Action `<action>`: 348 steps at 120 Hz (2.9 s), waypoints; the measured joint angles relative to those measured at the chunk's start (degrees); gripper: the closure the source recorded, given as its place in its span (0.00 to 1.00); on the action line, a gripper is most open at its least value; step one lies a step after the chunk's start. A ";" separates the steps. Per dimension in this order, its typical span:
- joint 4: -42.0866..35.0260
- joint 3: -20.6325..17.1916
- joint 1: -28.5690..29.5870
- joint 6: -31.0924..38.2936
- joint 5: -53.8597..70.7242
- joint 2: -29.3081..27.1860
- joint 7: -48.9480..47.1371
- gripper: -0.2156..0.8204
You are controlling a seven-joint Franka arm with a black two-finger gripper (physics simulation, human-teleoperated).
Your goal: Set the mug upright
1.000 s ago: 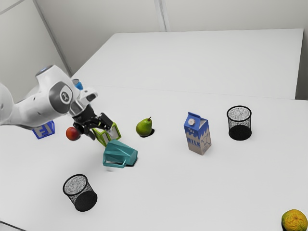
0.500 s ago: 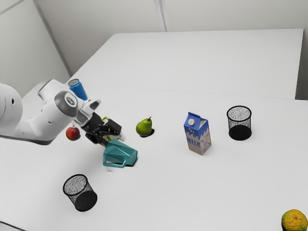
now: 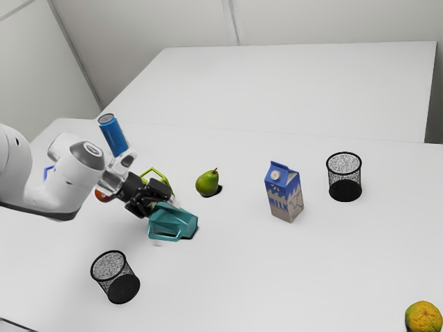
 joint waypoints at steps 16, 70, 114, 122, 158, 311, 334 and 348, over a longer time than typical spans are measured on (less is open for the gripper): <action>-0.01 0.06 0.51 -1.37 -2.41 0.59 2.34 0.22; -0.03 0.05 0.45 -2.49 -4.20 0.59 7.09 0.71; 0.29 0.11 -1.21 -1.75 -4.02 -1.01 8.22 0.89; 0.32 0.10 -1.62 -1.70 -3.91 -2.11 8.28 0.93; 0.25 -1.43 -3.17 1.08 1.94 -5.19 6.10 0.95; 5.17 -7.54 -7.49 8.36 54.59 -2.94 -26.33 0.96; 4.73 -7.10 -6.51 8.64 54.68 -2.78 -27.74 0.96; 4.21 -7.09 -7.71 8.90 54.69 -2.67 -28.43 0.96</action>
